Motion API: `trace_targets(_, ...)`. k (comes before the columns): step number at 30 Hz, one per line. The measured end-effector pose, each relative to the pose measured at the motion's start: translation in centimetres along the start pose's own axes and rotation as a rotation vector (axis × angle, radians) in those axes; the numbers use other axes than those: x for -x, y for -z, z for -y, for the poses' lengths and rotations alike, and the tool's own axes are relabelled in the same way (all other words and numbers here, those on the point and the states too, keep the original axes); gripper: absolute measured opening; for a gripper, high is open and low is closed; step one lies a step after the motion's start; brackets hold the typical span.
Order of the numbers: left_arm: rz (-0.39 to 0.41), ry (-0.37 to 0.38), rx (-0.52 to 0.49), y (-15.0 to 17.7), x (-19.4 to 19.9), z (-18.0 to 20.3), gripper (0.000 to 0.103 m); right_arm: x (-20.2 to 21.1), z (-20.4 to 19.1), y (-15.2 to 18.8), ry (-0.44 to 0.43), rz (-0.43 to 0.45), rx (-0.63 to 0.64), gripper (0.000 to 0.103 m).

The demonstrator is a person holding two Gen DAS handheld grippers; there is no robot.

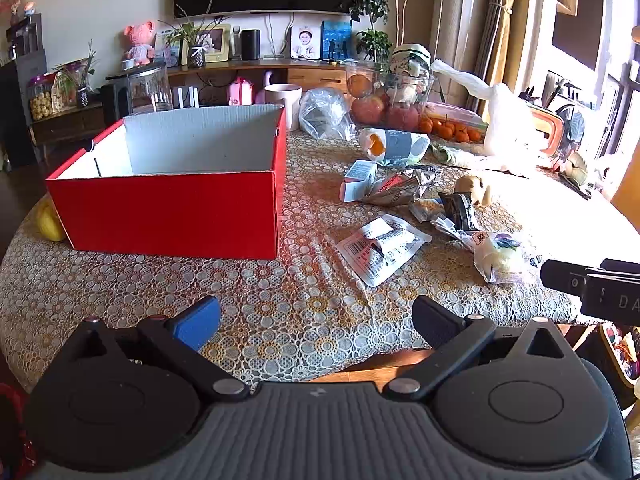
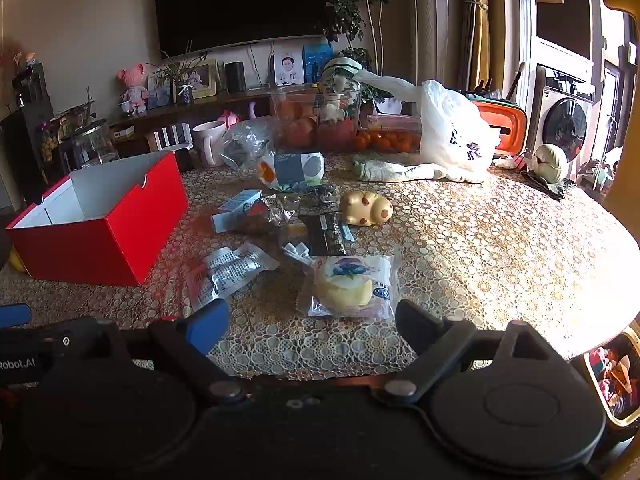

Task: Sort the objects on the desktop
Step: 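Move the left tool toward the white packet while the right tool approaches the bagged bun, then close the left tool on the white packet while the right tool grasps the bagged bun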

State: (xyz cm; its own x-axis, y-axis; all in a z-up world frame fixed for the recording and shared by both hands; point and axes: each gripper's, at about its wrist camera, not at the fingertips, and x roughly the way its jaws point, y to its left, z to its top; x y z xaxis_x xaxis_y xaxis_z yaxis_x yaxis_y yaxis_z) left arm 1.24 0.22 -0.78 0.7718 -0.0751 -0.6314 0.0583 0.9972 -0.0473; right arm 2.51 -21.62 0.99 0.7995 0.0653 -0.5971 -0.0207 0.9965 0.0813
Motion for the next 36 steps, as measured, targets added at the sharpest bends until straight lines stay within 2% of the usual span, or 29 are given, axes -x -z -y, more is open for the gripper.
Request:
trace_targets(11, 0.061, 0.062, -0.084, -1.2, -3.3, 1.2, 0.103, -3.2, 1.9, -0.9, 0.033, -0.018, 0.013, 0.090)
trace_targets(23, 0.093, 0.158, -0.265, -2.2, -9.2, 4.9, 0.103, -8.3, 3.6, -1.3, 0.062, -0.081, 0.022, 0.090)
trace_targets(36, 0.051, 0.201, -0.355, -2.5, -15.0, 6.0, 0.103, -12.4, 3.5, -1.3, 0.042, -0.130, 0.050, 0.090)
